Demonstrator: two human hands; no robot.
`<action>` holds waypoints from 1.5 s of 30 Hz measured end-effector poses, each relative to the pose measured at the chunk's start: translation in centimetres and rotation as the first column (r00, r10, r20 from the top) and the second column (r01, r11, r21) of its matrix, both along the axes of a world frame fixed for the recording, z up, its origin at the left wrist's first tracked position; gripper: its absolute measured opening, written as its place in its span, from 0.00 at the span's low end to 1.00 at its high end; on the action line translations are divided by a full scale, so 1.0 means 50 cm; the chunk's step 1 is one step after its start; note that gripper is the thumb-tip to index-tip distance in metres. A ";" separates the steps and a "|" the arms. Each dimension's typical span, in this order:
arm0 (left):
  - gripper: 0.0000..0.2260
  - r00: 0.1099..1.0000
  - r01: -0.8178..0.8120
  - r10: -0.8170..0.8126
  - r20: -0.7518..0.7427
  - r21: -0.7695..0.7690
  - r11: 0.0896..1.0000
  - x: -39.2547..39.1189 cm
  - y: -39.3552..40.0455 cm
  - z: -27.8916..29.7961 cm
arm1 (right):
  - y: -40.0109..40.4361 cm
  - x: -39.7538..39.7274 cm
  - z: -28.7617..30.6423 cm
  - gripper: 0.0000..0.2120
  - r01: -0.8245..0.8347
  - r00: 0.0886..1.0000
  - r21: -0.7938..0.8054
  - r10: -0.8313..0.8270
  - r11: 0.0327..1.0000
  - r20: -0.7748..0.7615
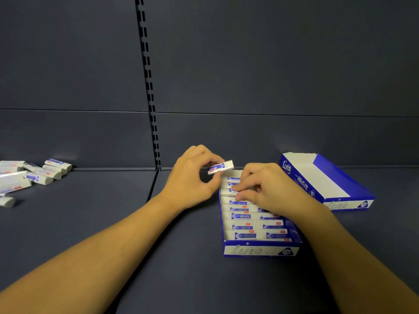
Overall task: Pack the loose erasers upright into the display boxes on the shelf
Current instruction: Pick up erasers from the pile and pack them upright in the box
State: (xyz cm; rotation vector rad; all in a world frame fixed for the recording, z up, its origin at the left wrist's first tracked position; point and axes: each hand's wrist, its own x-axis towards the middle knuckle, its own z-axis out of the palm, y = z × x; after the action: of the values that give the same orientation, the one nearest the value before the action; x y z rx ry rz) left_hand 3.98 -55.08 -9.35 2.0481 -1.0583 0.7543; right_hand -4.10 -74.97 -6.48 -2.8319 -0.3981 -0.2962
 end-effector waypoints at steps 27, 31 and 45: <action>0.13 0.891 0.109 -0.155 -0.428 -0.128 0.986 -0.023 -0.032 0.051 | -0.081 -0.007 0.001 0.03 0.126 0.954 0.420 -0.226 0.899 0.197; 0.15 0.847 0.116 -0.156 -0.507 -0.111 0.987 -0.027 -0.037 0.066 | -0.089 -0.009 0.003 0.03 0.124 0.936 0.454 -0.256 0.882 0.240; 0.09 0.869 0.145 -0.033 -0.493 0.191 0.971 -0.046 -0.100 0.078 | -0.100 -0.018 0.002 0.02 0.166 0.920 0.492 -0.314 0.855 0.236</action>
State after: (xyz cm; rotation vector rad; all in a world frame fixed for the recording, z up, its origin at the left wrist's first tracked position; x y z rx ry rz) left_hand 1.70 -60.10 -5.46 2.1942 -0.9610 0.0493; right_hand -5.02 -79.95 -6.39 -2.3538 -0.0092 -0.7831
